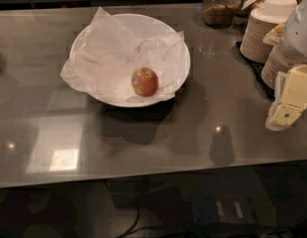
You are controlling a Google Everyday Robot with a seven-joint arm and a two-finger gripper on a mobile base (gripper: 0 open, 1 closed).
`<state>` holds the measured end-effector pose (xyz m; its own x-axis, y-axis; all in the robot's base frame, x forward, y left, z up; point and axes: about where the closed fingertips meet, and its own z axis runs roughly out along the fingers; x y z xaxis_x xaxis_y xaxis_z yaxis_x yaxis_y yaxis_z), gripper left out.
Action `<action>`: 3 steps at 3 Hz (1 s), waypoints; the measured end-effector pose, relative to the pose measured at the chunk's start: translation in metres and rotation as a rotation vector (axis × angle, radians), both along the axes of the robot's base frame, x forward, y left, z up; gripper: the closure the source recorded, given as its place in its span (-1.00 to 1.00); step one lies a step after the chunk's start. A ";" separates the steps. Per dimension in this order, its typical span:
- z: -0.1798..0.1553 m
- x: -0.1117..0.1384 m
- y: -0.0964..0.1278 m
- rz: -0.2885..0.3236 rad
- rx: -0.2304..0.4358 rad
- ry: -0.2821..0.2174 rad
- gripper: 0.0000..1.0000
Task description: Pick apple from white bowl
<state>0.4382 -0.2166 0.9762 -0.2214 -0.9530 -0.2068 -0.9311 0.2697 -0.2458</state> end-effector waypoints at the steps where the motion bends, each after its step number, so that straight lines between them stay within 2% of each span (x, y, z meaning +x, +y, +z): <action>1: 0.000 0.000 0.000 0.000 0.000 -0.001 -1.00; 2: 0.004 0.009 0.007 0.015 0.019 -0.022 -1.00; 3: 0.004 0.028 0.026 0.059 0.040 -0.042 -1.00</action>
Offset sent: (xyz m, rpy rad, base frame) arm 0.0184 0.0143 0.0019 0.0412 -0.0250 0.0337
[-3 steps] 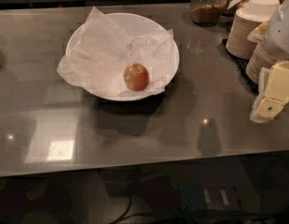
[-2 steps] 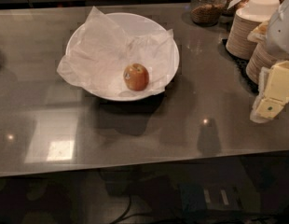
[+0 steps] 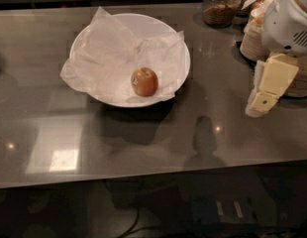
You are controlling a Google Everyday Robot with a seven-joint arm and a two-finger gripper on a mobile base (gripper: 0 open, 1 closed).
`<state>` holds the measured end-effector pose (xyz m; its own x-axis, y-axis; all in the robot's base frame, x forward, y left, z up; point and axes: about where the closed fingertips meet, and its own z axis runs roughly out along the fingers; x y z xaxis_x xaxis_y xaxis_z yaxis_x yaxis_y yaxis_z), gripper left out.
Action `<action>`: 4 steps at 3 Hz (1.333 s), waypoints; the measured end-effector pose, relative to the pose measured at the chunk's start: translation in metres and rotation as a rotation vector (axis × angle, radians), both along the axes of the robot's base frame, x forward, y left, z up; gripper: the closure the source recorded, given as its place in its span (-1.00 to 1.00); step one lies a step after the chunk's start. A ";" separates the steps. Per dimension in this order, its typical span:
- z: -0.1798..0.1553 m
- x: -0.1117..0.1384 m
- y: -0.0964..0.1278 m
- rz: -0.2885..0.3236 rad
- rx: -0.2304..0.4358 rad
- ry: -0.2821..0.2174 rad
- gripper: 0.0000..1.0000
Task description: Pick apple from white bowl
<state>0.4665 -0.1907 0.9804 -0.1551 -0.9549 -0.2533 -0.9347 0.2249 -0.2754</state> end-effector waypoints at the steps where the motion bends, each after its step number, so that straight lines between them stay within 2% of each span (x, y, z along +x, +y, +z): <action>1: -0.003 0.024 0.017 0.044 0.024 -0.001 -1.00; 2: -0.008 0.050 0.036 0.098 0.049 -0.002 -1.00; 3: -0.008 0.050 0.036 0.099 0.049 -0.002 -1.00; 4: -0.022 0.074 0.054 0.121 0.087 0.001 -1.00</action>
Offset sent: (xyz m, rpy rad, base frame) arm 0.0735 0.0525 -0.0129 0.0726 0.0067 0.1539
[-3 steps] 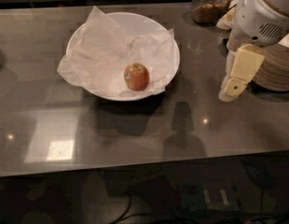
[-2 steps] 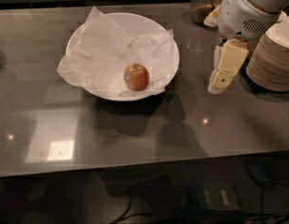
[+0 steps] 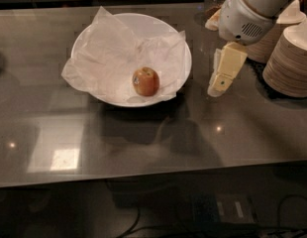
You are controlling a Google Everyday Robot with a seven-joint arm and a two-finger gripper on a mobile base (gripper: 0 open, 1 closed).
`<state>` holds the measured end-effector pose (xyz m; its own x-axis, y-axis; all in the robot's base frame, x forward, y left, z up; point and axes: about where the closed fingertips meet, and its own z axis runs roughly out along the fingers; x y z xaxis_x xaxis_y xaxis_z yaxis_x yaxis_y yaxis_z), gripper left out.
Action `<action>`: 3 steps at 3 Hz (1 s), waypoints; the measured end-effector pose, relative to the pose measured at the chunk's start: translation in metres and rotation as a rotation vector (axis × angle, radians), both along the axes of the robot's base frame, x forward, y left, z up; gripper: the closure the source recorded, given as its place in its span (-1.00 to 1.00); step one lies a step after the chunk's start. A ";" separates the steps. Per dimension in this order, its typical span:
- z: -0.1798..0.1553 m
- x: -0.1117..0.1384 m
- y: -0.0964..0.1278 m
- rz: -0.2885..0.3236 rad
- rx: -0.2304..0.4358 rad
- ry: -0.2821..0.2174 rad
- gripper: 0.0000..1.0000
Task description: Pick apple from white bowl
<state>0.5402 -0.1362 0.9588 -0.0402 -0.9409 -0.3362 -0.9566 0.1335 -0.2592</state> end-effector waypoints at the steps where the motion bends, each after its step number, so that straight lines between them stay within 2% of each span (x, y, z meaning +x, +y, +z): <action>1: -0.004 0.024 0.046 0.089 0.042 -0.009 -1.00; 3: -0.012 0.039 0.118 0.272 0.132 -0.014 -1.00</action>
Offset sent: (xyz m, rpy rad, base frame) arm 0.0481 0.1290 -0.0037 0.1229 -0.0078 0.2802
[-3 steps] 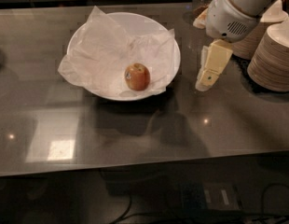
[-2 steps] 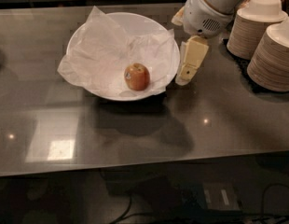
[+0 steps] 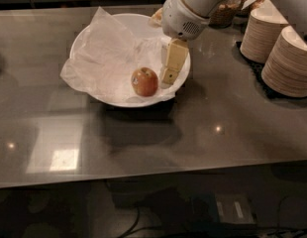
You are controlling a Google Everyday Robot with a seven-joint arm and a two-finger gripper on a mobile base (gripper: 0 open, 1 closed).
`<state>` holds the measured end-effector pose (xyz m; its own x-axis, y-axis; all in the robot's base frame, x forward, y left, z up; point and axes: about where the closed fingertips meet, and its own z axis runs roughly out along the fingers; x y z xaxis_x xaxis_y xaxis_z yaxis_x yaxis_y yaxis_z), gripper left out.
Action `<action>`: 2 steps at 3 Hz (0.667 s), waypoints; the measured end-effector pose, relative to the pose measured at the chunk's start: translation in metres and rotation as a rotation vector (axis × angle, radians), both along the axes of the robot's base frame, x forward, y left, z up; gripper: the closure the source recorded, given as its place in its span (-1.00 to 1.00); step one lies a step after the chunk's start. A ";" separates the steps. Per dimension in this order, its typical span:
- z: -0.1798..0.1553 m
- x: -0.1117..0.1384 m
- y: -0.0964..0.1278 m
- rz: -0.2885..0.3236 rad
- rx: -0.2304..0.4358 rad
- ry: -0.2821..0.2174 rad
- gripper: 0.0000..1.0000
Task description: Pick apple from white bowl
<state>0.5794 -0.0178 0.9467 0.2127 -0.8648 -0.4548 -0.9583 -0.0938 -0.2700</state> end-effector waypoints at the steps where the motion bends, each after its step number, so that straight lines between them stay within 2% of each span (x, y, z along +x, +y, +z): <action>1: -0.010 0.001 0.019 0.059 0.052 0.015 -1.00; 2: -0.019 0.004 0.029 0.090 0.089 0.028 -0.64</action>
Offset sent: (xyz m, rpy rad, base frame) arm 0.0087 0.0368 -0.0261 0.1342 0.0413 0.1196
